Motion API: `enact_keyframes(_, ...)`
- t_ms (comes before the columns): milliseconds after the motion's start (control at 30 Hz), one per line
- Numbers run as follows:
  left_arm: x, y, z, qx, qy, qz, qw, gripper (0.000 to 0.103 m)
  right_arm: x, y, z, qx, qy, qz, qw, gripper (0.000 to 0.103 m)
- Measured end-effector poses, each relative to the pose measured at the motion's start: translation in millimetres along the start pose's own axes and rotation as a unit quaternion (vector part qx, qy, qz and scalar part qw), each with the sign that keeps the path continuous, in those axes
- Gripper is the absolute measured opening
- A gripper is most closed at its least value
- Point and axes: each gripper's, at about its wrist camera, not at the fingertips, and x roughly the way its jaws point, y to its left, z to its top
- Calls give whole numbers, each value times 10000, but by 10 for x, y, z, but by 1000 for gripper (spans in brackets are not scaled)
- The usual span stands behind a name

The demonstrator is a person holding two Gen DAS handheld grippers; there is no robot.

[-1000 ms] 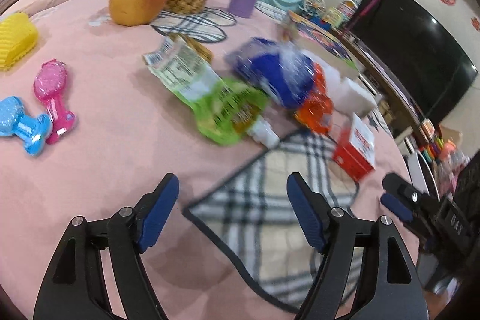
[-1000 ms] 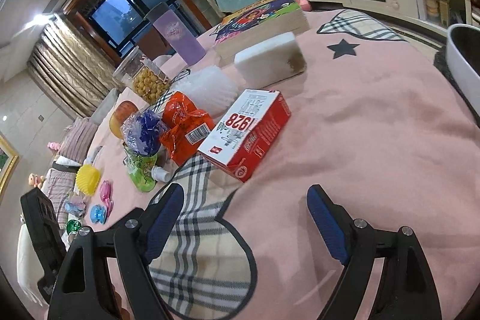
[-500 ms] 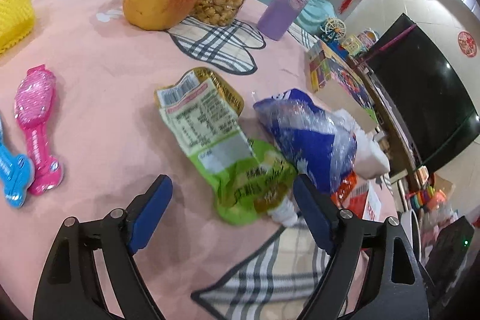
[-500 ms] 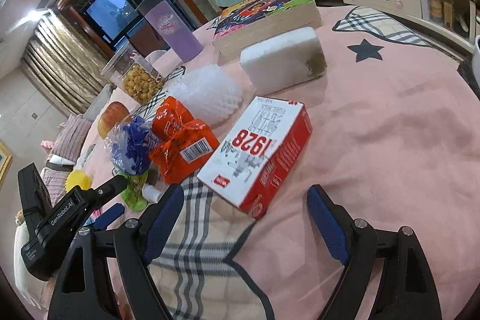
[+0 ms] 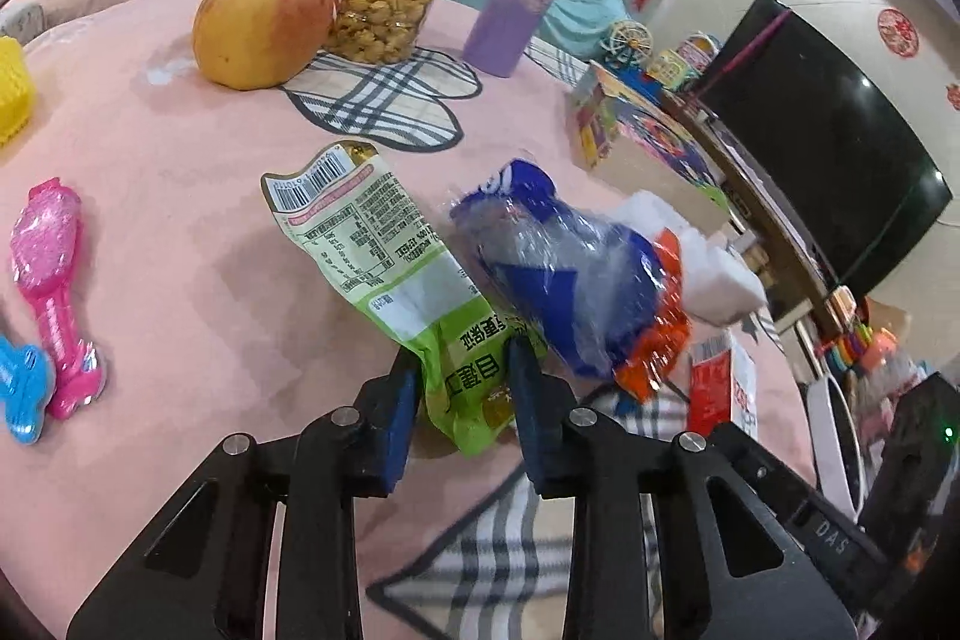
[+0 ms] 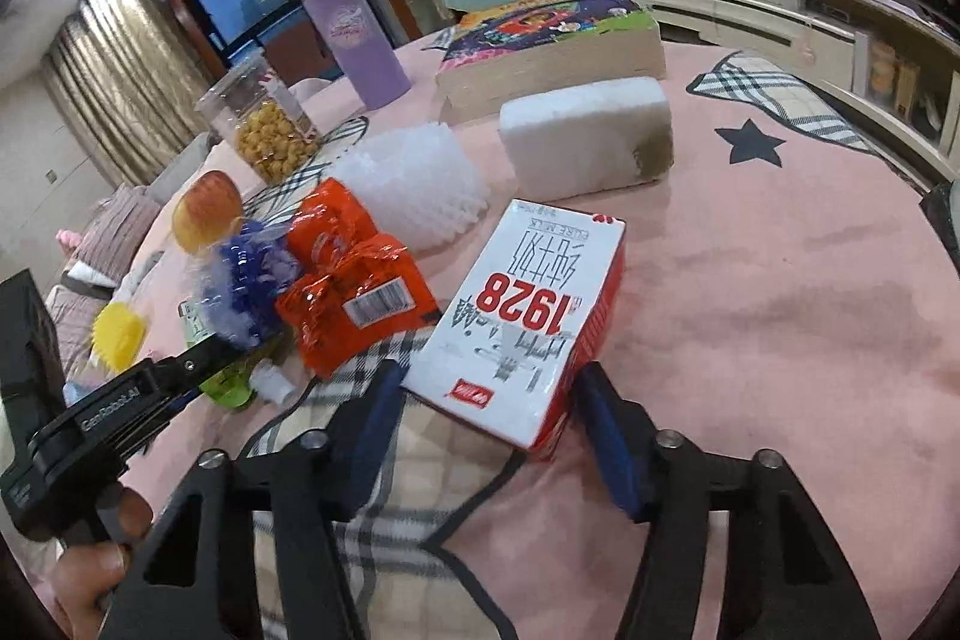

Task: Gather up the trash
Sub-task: 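Grasp the green snack pouch with the left gripper while the right grasps the red-white milk carton, then carry the green pouch and milk carton from the table toward the bin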

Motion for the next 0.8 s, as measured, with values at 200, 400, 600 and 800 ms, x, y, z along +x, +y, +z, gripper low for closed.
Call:
enact_keyframes(200, -211, 3, -202, 106, 171, -232, 9995, 26, -223, -169, -99, 134, -4, 178, 9998, 57)
enact_keyframes(400, -387, -134, -407, 399, 378, -513, 9972, 26, -475, -308, -181, 144, -13, 237, 9996, 57)
enact_keyframes(600, -396, -270, -597, 583, 629, -694, 9939, 26, -552, -440, -242, 222, 66, 73, 9997, 60)
enact_keyframes(800, -446, -411, -654, 762, 656, -807, 9916, 26, -450, -412, -199, 452, -4, 2, 9990, 74)
